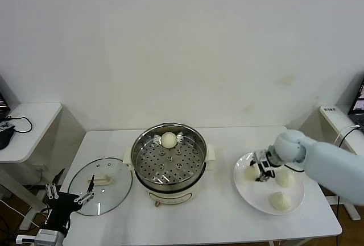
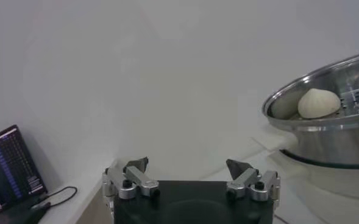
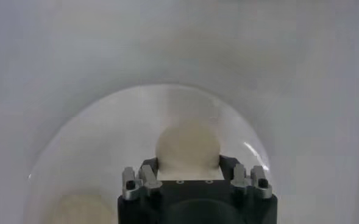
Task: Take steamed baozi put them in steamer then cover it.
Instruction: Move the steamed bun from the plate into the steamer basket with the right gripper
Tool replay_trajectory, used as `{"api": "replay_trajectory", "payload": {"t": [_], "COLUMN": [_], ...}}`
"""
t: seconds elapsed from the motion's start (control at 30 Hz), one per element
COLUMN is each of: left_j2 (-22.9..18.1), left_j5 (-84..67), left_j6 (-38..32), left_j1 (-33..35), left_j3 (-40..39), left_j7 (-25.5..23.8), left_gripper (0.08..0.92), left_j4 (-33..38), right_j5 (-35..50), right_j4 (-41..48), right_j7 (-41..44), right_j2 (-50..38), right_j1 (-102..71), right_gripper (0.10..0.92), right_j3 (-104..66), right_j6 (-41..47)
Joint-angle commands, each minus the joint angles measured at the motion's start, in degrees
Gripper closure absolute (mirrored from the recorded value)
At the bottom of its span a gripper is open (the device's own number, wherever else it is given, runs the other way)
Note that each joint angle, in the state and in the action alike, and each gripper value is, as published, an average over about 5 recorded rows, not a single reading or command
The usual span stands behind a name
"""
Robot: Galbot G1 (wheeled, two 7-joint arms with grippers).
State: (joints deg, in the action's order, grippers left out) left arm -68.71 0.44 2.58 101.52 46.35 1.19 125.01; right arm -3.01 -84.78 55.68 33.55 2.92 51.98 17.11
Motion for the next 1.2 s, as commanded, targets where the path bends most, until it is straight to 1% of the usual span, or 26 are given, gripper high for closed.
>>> {"api": "replay_trajectory", "payload": {"t": [0.03, 0.17, 0.3, 0.43, 0.57, 0.83, 0.97, 1.2], "left_j2": [0.14, 0.34, 0.56, 0.59, 0.59, 0.44, 0.09, -0.90], "left_j5": [-0.02, -0.07, -0.15, -0.26, -0.42, -0.79, -1.00, -1.16], "left_j6": [-0.02, 0.00, 0.00, -0.01, -0.05, -0.02, -0.01, 0.04], "left_j1": [-0.07, -0.27, -0.57, -0.89, -0.95, -0.69, -0.54, -0.79], "left_j3": [-0.30, -0.53, -0.60, -0.58, -0.09, 1.54, 2.09, 2.37], "left_j7": [0.02, 0.01, 0.03, 0.05, 0.08, 0.05, 0.04, 0.00], "left_gripper": [0.177, 0.177, 0.177, 0.177, 0.177, 0.177, 0.177, 0.177], "left_j4": [0.30, 0.74, 0.72, 0.32, -0.02, 0.42, 0.87, 1.93], "right_j5": [9.82, 15.63, 21.45, 27.43, 31.96, 33.52, 33.72, 32.05], "right_j4": [-5.83, -7.78, -8.40, -8.17, -6.66, 3.80, 7.69, 14.44], "right_j7": [1.02, 0.40, -1.15, -3.76, -7.30, -12.34, -13.84, -14.23], "right_j2": [-2.74, -0.03, 6.56, 14.21, 21.66, 37.96, 42.96, 49.55], "right_j1": [20.09, 32.36, 40.78, 42.77, 39.12, 29.15, 25.72, 21.15], "right_gripper": [0.397, 0.394, 0.390, 0.389, 0.385, 0.380, 0.380, 0.380], "right_j3": [7.50, 14.43, 19.04, 20.26, 19.34, 17.51, 17.99, 17.76], "right_j6": [1.38, 3.17, 5.48, 8.77, 12.25, 16.45, 18.94, 18.60]}}
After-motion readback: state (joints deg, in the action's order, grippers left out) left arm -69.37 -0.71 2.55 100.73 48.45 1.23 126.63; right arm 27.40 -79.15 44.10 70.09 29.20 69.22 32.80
